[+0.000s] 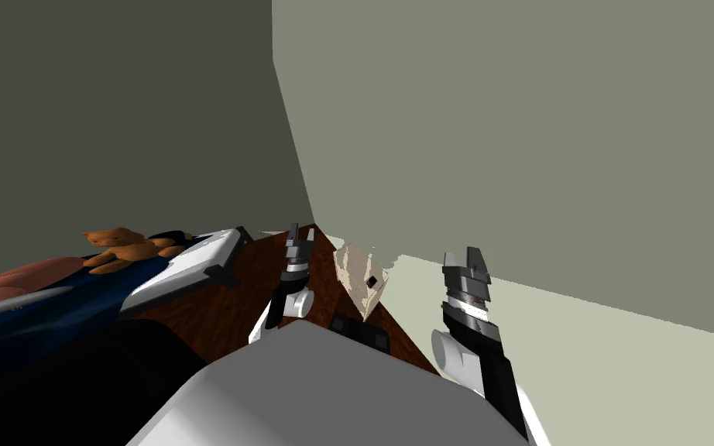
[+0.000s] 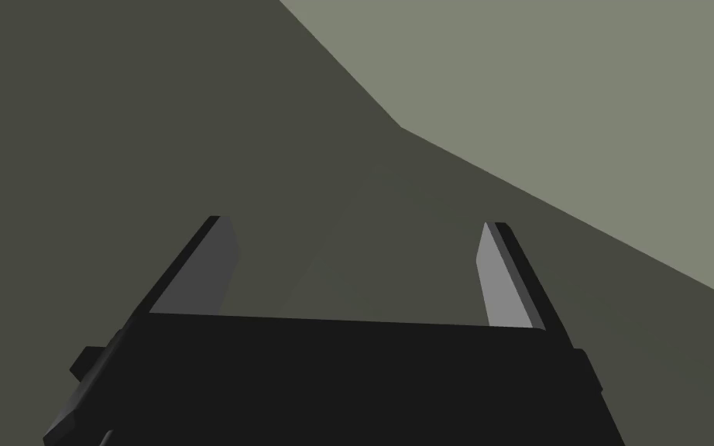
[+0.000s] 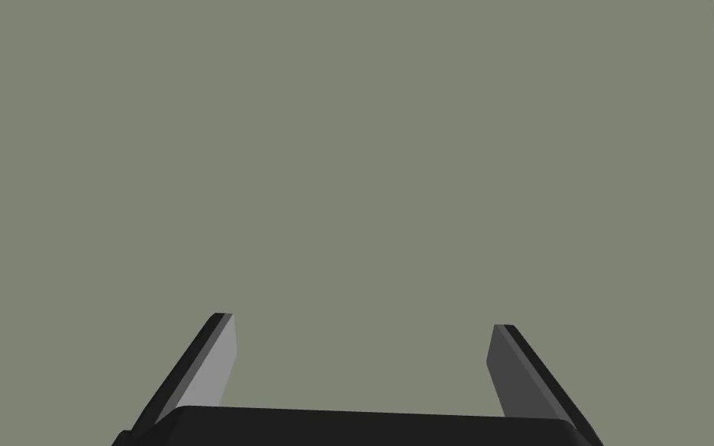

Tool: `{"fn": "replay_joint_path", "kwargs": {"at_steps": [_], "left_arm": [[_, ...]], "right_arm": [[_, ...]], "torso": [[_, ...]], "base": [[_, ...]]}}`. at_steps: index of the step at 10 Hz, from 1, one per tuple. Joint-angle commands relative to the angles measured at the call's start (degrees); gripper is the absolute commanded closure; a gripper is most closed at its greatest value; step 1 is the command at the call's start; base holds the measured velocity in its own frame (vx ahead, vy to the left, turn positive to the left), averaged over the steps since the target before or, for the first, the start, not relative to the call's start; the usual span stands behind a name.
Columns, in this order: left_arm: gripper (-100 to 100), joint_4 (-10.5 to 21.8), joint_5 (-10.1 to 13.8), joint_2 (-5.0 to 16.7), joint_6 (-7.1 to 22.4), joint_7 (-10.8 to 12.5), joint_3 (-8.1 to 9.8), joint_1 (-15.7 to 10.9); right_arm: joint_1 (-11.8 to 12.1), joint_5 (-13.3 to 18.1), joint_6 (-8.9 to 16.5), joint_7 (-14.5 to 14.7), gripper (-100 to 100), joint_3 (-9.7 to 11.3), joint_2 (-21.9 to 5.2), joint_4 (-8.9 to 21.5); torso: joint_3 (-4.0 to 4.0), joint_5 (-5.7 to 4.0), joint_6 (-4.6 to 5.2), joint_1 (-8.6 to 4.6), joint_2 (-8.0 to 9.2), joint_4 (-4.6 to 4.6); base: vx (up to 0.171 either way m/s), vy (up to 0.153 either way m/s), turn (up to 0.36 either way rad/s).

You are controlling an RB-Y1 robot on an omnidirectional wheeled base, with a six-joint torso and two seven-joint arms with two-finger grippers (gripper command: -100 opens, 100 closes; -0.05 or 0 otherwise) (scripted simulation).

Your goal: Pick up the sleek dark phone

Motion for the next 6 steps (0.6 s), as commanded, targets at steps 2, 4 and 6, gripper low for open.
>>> {"fn": "replay_joint_path", "kwargs": {"at_steps": [2,4,6], "left_arm": [[0,0.0,0.0,0.0,0.0,0.0,0.00,0.0],[0,0.0,0.0,0.0,0.0,0.0,0.00,0.0],[0,0.0,0.0,0.0,0.0,0.0,0.00,0.0]], "right_arm": [[-1.0,-0.3,0.6,-0.6,-100,0.0,-4.2,0.8],[-2.3,-0.8,1.6,-1.5,-100,0.1,-7.4,2.1],[-4.0,-1.6,3.1,-2.7,-100,0.6,-10.0,3.9]], "torso": [[0.03,-0.01,-0.01,-0.05,0.05,0.01],[0.11,-0.04,-0.01,-0.17,0.19,0.04],[0.18,-0.04,-0.01,-0.19,0.31,0.07]], "base": [[-0.032,-0.024,0.057],[-0.062,-0.037,0.092],[-0.096,-0.051,0.136]]}}
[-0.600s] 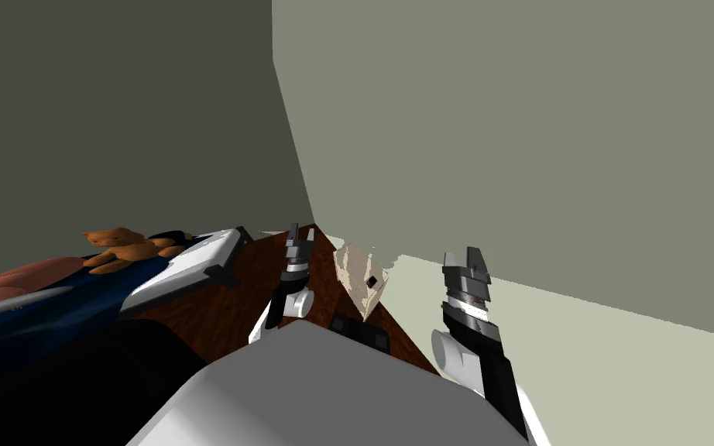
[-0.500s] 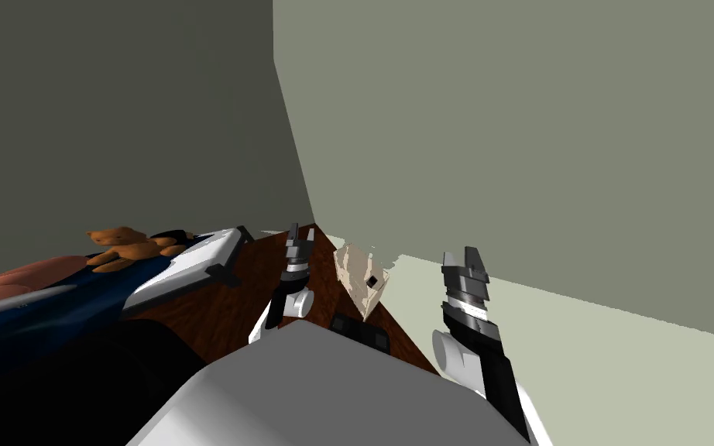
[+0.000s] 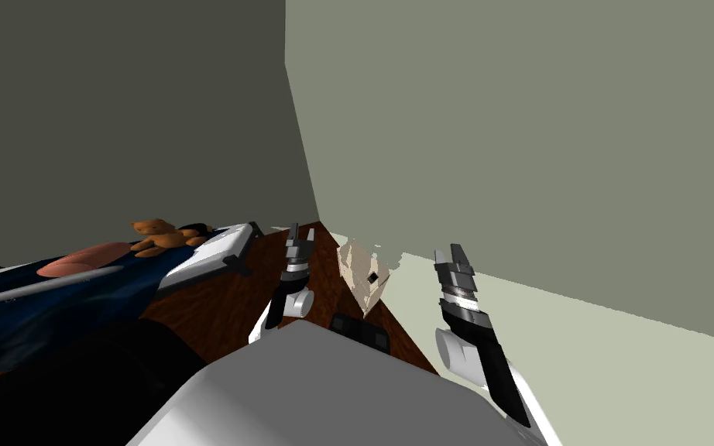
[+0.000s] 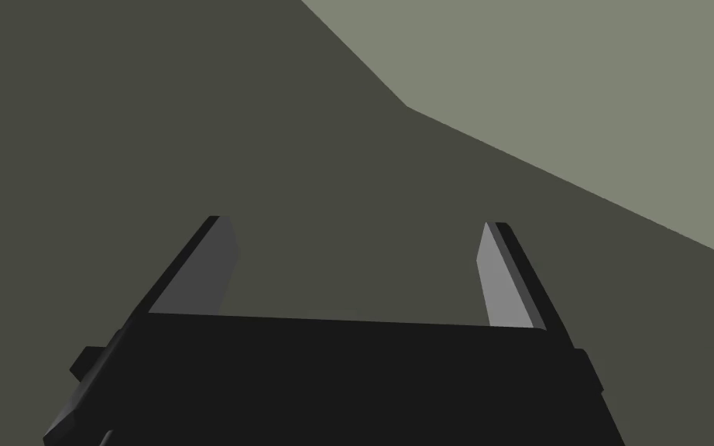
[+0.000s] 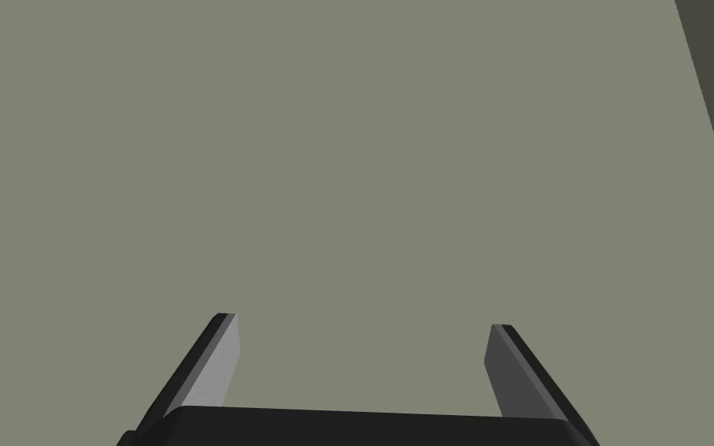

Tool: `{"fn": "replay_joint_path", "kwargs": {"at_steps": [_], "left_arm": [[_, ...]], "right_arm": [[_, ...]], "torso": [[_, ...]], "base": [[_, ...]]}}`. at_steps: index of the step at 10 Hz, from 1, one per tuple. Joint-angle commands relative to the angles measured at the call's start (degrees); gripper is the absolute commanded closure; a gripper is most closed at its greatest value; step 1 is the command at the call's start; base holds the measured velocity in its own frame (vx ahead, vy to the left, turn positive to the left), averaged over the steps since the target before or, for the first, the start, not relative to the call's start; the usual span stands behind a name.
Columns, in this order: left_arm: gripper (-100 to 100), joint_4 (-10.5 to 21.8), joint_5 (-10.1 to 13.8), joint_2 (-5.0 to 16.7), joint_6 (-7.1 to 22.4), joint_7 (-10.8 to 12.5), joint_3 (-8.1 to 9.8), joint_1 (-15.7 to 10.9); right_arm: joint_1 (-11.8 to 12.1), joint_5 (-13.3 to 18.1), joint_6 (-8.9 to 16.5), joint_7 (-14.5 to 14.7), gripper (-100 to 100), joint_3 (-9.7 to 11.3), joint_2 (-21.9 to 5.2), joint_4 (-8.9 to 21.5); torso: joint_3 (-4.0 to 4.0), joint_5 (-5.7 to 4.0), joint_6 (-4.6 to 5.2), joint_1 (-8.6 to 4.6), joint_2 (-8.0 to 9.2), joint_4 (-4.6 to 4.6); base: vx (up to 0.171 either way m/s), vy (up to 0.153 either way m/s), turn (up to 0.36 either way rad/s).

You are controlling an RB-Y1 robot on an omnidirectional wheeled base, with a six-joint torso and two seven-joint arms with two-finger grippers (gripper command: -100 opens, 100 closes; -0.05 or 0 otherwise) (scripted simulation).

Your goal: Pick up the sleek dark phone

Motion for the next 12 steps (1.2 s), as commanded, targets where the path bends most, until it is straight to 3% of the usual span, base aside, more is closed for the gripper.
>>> {"fn": "replay_joint_path", "kwargs": {"at_steps": [1,5,6,9,10,12], "left_arm": [[0,0.0,0.0,0.0,0.0,0.0,0.00,0.0],[0,0.0,0.0,0.0,0.0,0.0,0.00,0.0],[0,0.0,0.0,0.0,0.0,0.0,0.00,0.0],[0,0.0,0.0,0.0,0.0,0.0,0.00,0.0],[0,0.0,0.0,0.0,0.0,0.0,0.00,0.0],[0,0.0,0.0,0.0,0.0,0.0,0.00,0.0]], "right_arm": [[-1.6,-0.7,1.4,-1.1,-100,0.5,-2.0,2.1],[-5.8,-3.3,6.3,-4.4,-100,2.9,-5.9,7.9],[-5.8,-3.3,6.3,-4.4,-100,2.9,-5.9,7.9],[-9.2,-5.9,11.3,-7.2,-100,5.8,-8.5,13.1],[-9.2,-5.9,11.5,-7.2,-100,5.8,-8.5,13.4],[-11.5,-7.9,15.1,-9.0,-100,8.2,-10.3,17.1]], "torso": [[0.00,0.00,0.00,0.00,0.00,0.00],[0.00,0.01,0.00,0.05,0.01,0.00],[-0.02,0.01,0.00,0.10,-0.04,-0.01],[-0.11,0.03,-0.01,0.17,-0.19,-0.04],[-0.09,0.04,0.00,0.19,-0.15,-0.03],[-0.15,0.04,0.01,0.18,-0.26,-0.05]], "base": [[-0.100,-0.054,0.198],[-0.102,-0.037,0.198],[-0.055,-0.010,0.089],[-0.059,-0.004,0.257],[-0.046,-0.005,0.065],[-0.037,0.003,0.230]]}}
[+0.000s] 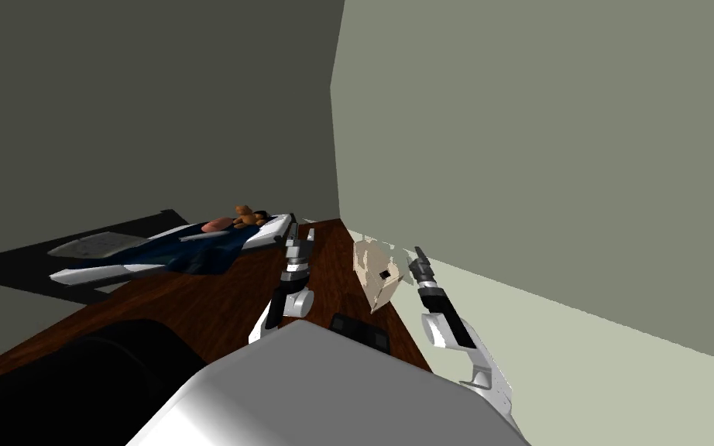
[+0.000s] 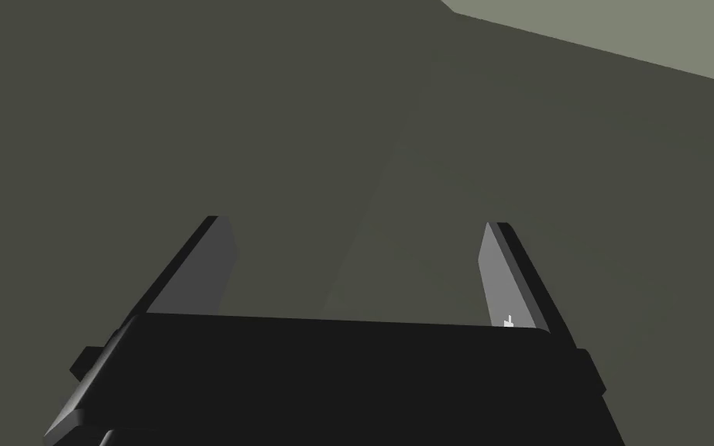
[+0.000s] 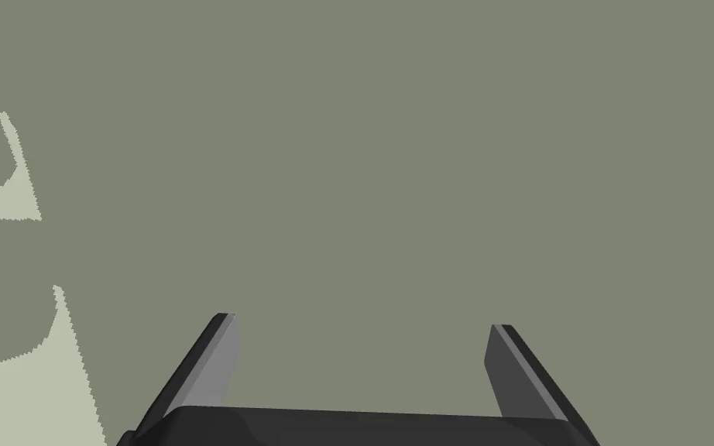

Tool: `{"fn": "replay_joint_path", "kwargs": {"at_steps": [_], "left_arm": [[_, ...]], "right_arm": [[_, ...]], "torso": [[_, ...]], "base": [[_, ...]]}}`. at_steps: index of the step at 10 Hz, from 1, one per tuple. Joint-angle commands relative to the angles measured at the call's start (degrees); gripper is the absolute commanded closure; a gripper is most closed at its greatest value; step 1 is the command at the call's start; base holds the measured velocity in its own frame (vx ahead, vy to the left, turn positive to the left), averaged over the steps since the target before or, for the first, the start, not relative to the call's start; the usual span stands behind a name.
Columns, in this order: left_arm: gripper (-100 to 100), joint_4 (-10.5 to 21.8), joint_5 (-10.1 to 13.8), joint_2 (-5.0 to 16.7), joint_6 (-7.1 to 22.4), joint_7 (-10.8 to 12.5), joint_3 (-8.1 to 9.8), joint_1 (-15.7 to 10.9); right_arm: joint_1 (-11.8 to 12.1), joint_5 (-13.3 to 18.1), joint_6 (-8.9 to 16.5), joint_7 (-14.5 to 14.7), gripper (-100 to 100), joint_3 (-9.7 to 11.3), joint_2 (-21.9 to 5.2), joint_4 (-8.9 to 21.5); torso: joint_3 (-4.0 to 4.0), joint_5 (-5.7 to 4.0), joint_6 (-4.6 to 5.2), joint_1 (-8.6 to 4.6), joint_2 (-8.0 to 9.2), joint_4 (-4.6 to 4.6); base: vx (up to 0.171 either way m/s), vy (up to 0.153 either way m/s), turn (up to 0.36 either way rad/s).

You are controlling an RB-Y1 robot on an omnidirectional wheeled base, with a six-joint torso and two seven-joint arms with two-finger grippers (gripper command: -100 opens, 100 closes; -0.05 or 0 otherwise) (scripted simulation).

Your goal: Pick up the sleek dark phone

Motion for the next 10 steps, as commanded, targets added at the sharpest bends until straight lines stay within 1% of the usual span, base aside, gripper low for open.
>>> {"fn": "replay_joint_path", "kwargs": {"at_steps": [1,2,3,4,5,6,7,8,9,10], "left_arm": [[0,0.0,0.0,0.0,0.0,0.0,0.00,0.0],[0,0.0,0.0,0.0,0.0,0.0,0.01,0.0],[0,0.0,0.0,0.0,0.0,0.0,0.00,0.0],[0,0.0,0.0,0.0,0.0,0.0,0.01,0.0],[0,0.0,0.0,0.0,0.0,0.0,0.00,0.0],[0,0.0,0.0,0.0,0.0,0.0,0.00,0.0],[0,0.0,0.0,0.0,0.0,0.0,0.01,0.0],[0,0.0,0.0,0.0,0.0,0.0,0.00,0.0],[0,0.0,0.0,0.0,0.0,0.0,0.00,0.0],[0,0.0,0.0,0.0,0.0,0.0,0.01,0.0]], "right_arm": [[-0.4,-0.5,2.1,-0.6,-100,0.9,-0.3,0.8],[-1.5,-1.6,3.9,-1.5,-100,2.2,-1.3,2.8],[-1.5,-1.6,4.3,-1.5,-100,2.2,-1.3,2.8],[-2.6,-2.7,6.6,-2.4,-100,3.6,-2.3,4.9],[-3.7,-3.8,8.2,-3.3,-100,5.1,-3.4,6.6],[-3.7,-3.8,9.0,-3.3,-100,5.1,-3.4,6.9],[-4.7,-5.0,11.4,-4.2,-100,6.7,-4.6,9.1],[-5.7,-6.1,12.9,-5.1,-100,8.3,-5.8,10.9],[-5.7,-6.1,14.0,-5.1,-100,8.3,-5.8,11.2],[-6.7,-7.3,15.6,-5.9,-100,10.0,-7.0,13.1]], "torso": [[0.00,0.00,0.00,0.00,0.00,0.00],[-0.01,0.00,0.05,0.00,-0.02,0.00],[-0.03,0.01,0.01,0.04,-0.06,-0.01],[-0.03,0.01,0.06,0.02,-0.06,-0.01],[-0.05,0.01,0.02,0.02,-0.08,-0.02],[-0.05,0.01,0.01,0.05,-0.08,-0.02],[-0.06,0.01,0.07,0.02,-0.10,-0.02],[-0.07,0.01,0.03,0.03,-0.13,-0.03],[-0.08,0.02,0.03,0.06,-0.14,-0.03],[-0.09,0.02,0.08,0.03,-0.16,-0.03]], "base": [[-0.026,0.004,0.114],[-0.021,0.016,0.190],[-0.014,0.009,0.110],[-0.011,0.012,0.217],[-0.013,0.018,0.355],[-0.009,0.009,0.098],[-0.001,0.016,0.184],[0.007,0.025,0.359],[0.010,0.013,0.092],[0.017,0.018,0.149]]}}
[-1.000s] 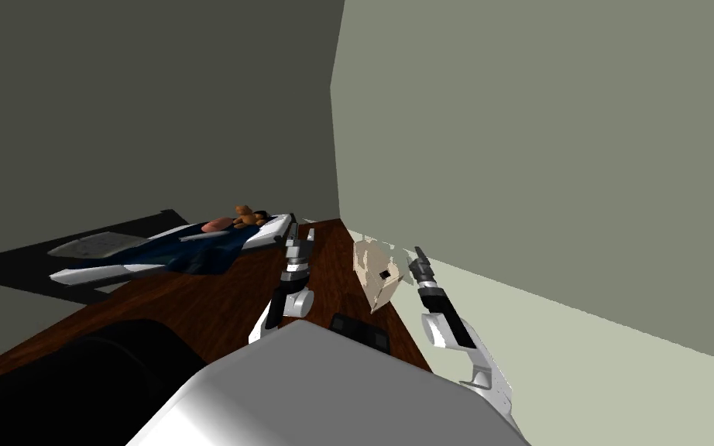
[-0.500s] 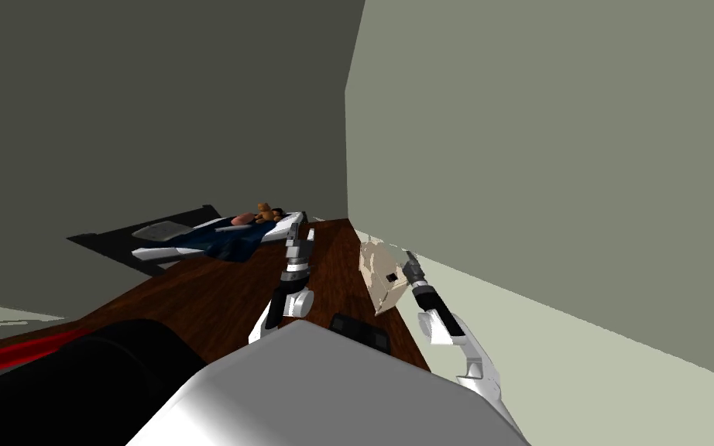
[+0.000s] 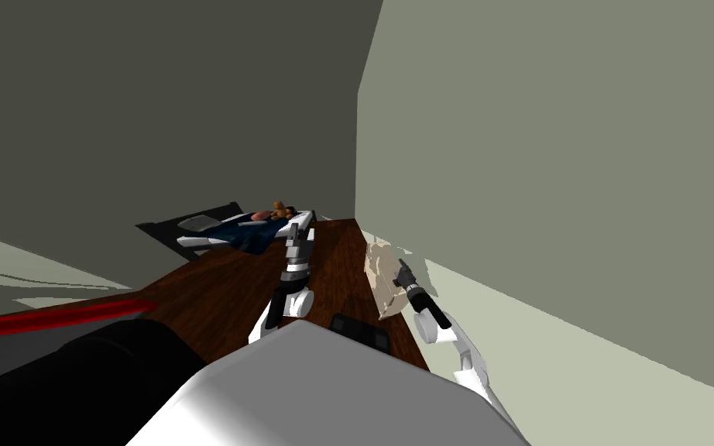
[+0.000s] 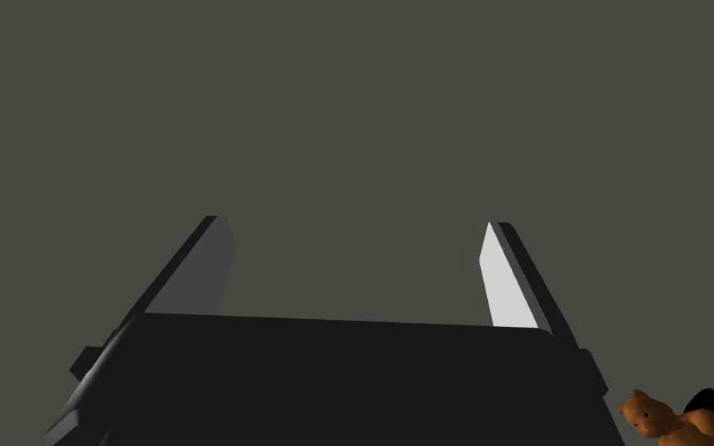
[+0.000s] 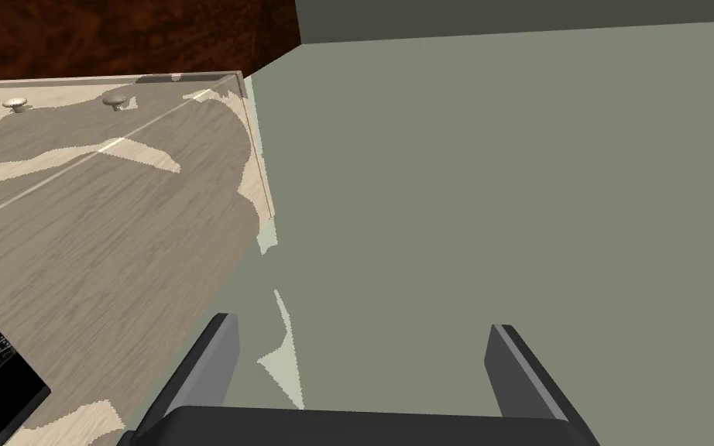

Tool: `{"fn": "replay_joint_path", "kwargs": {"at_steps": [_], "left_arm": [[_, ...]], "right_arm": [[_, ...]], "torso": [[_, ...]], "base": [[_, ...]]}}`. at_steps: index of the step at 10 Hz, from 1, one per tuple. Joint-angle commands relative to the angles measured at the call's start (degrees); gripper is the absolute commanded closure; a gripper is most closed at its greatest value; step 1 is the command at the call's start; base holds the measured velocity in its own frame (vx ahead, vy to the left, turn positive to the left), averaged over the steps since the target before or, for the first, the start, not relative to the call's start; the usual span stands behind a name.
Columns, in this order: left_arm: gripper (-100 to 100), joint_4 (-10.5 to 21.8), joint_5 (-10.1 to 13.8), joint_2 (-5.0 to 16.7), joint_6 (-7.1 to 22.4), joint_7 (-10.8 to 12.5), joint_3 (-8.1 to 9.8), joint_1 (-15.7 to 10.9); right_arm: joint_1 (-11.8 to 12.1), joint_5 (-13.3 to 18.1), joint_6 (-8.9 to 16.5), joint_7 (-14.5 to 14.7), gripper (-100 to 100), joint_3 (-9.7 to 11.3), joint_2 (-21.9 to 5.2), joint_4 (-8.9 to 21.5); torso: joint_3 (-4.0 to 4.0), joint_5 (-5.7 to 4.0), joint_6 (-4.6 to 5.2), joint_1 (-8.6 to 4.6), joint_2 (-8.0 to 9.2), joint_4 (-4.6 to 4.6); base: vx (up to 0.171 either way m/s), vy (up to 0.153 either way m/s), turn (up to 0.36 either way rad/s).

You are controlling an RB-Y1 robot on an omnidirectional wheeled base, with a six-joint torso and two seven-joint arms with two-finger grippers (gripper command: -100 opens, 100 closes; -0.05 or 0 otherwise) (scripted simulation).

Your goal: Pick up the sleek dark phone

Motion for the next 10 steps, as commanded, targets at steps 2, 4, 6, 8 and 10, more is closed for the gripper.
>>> {"fn": "replay_joint_path", "kwargs": {"at_steps": [2,4,6,8,10], "left_arm": [[0,0.0,0.0,0.0,0.0,0.0,0.00,0.0],[0,0.0,0.0,0.0,0.0,0.0,0.00,0.0],[0,0.0,0.0,0.0,0.0,0.0,0.01,0.0],[0,0.0,0.0,0.0,0.0,0.0,0.01,0.0],[0,0.0,0.0,0.0,0.0,0.0,0.01,0.0]], "right_arm": [[-1.9,-2.0,4.1,-1.4,-100,2.5,-2.2,3.6],[-2.7,-3.2,7.1,-2.1,-100,4.2,-3.7,5.6],[-3.4,-4.4,9.6,-2.8,-100,6.0,-5.2,7.6],[-3.9,-5.5,12.4,-3.4,-100,7.8,-6.8,9.5],[-4.4,-6.6,14.8,-4.0,-100,9.7,-8.5,11.3]], "torso": [[0.00,0.00,0.03,-0.02,0.00,0.00],[-0.02,0.00,0.03,-0.03,-0.03,-0.01],[-0.03,0.00,0.05,-0.02,-0.04,-0.01],[-0.04,0.00,0.04,-0.04,-0.07,-0.01],[-0.06,0.00,0.05,-0.03,-0.10,-0.02]], "base": [[0.021,0.013,0.151],[0.029,0.013,0.172],[0.037,0.014,0.137],[0.043,0.009,0.144],[0.051,0.015,0.156]]}}
